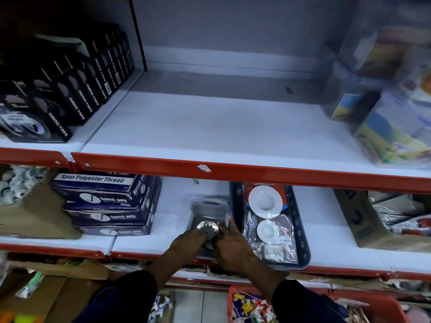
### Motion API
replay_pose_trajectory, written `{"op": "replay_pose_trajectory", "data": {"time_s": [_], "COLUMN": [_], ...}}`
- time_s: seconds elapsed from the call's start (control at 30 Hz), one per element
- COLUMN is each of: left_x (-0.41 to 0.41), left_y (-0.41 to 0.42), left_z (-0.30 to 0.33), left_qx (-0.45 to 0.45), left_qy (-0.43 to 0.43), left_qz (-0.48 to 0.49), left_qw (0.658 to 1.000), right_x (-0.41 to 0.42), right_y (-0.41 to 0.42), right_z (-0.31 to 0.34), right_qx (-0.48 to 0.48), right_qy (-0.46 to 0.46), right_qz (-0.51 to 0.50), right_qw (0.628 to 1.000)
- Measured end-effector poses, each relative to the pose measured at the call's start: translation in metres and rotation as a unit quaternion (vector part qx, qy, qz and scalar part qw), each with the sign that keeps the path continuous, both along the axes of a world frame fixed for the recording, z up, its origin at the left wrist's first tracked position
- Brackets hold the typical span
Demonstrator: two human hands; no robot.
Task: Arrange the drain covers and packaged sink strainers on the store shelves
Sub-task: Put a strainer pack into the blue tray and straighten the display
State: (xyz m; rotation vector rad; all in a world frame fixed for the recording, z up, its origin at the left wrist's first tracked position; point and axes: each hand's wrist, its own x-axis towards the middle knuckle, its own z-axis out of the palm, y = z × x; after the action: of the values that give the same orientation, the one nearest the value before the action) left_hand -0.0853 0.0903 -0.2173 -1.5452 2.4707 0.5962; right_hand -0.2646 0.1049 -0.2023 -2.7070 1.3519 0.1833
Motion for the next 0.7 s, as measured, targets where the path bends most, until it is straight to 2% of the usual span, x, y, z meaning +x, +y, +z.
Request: {"op": "replay_pose_trajectory", "data": {"time_s": [0.2,0.33,0.47,0.57,0.7], "left_x": [0.0,0.0,-0.007,-0.015,-0.022], "left_y": [0.007,0.028,0.041,0.047,0.056], "left_z": [0.017,0.023,0.026,0.028,0.031], "left_qx": [-0.001,-0.017,-0.023,-0.051,-0.069], "left_qy": [0.027,0.049,0.039,0.031,0.025], "left_qz": [0.014,-0.025,-0.054,-0.043,-0.037], "left_qw": [1.0,0.998,0.998,0.997,0.997], "right_x": [-0.024,-0.058,-0.077,-0.074,-0.07], "right_y": [0.017,0.049,0.076,0.079,0.08], "right_z": [0.016,0.027,0.042,0.043,0.042], "right_qx": [-0.021,-0.043,0.044,0.058,0.055], "right_qy": [-0.058,-0.059,-0.017,0.051,0.075], "right_qz": [-0.033,-0.125,-0.192,-0.211,-0.215], "right_qw": [0.998,0.989,0.98,0.974,0.972]}}
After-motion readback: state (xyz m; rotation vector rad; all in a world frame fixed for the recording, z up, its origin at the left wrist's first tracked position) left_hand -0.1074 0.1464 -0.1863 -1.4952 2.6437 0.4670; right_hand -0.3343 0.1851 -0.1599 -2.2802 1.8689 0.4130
